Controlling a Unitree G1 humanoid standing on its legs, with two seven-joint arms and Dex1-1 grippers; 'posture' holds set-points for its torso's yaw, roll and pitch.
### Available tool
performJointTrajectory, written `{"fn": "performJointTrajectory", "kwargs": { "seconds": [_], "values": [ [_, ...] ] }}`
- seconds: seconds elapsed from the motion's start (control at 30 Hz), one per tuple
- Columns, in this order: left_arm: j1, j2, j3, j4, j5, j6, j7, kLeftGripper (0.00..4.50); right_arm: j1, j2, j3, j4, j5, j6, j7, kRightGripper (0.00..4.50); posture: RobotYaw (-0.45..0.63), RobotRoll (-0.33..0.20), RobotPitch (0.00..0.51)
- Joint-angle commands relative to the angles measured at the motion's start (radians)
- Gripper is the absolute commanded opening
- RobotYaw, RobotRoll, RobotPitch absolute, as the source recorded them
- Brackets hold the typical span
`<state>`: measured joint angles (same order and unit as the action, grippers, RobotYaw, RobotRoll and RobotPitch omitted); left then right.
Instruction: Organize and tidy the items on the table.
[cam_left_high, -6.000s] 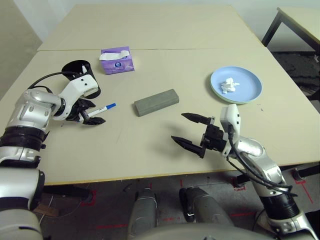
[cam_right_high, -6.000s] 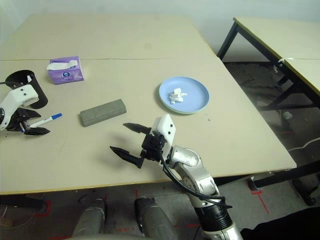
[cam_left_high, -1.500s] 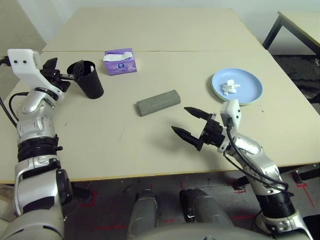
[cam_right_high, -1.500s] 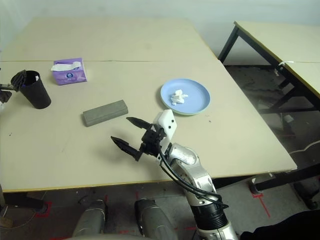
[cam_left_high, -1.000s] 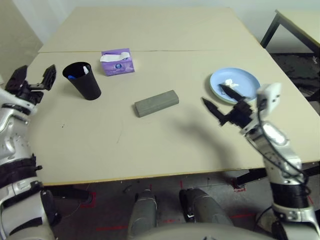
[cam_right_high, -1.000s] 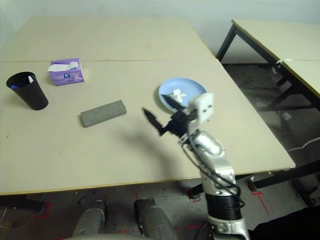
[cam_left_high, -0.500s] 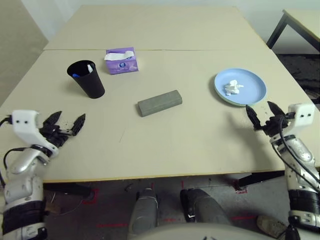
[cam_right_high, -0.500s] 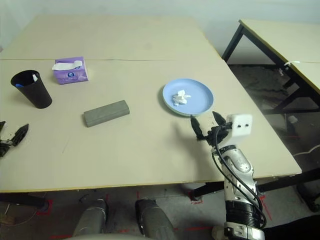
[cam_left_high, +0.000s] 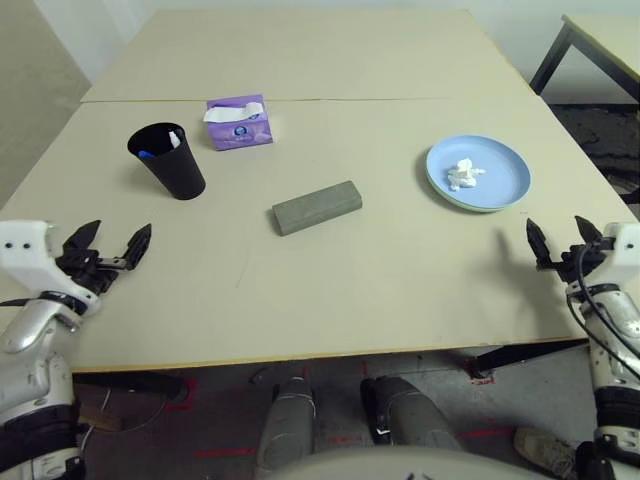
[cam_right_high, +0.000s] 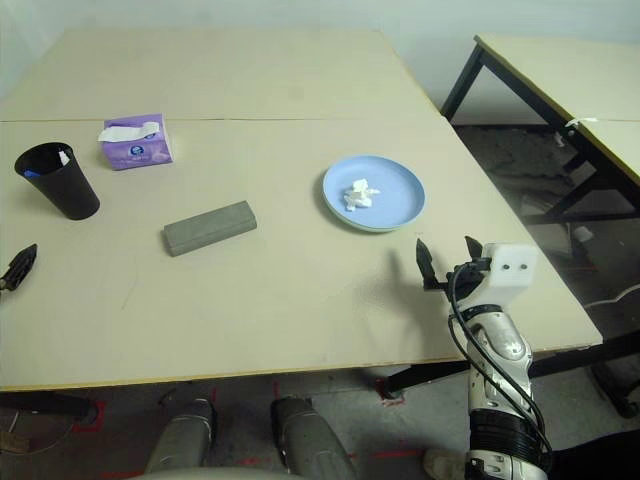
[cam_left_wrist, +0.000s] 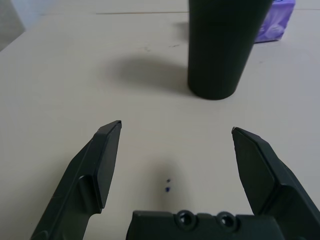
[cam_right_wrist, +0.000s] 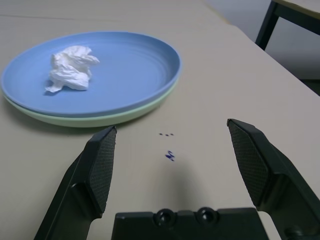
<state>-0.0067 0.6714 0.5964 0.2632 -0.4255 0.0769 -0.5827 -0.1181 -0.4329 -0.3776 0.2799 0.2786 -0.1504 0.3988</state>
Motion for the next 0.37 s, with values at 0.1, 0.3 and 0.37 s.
{"fn": "performJointTrajectory", "kwargs": {
  "seconds": [0.1,0.3,0.37],
  "values": [
    [-0.067,0.045,-0.014,0.033,0.009,0.008,-0.006,4.48,-0.022,0.032,0.032,-0.07,0.002,0.035,-0.016,4.5,0.03,0.0,0.203],
    [-0.072,0.037,-0.019,0.002,0.004,0.016,-0.005,4.48,0.023,0.032,0.038,-0.159,-0.006,0.062,-0.021,4.5,0.0,0.0,0.184],
    [-0.092,0.029,-0.025,0.01,0.004,0.014,0.006,4.48,0.035,0.026,0.018,-0.158,-0.005,0.063,-0.033,4.5,0.0,0.0,0.185]
  ]
}}
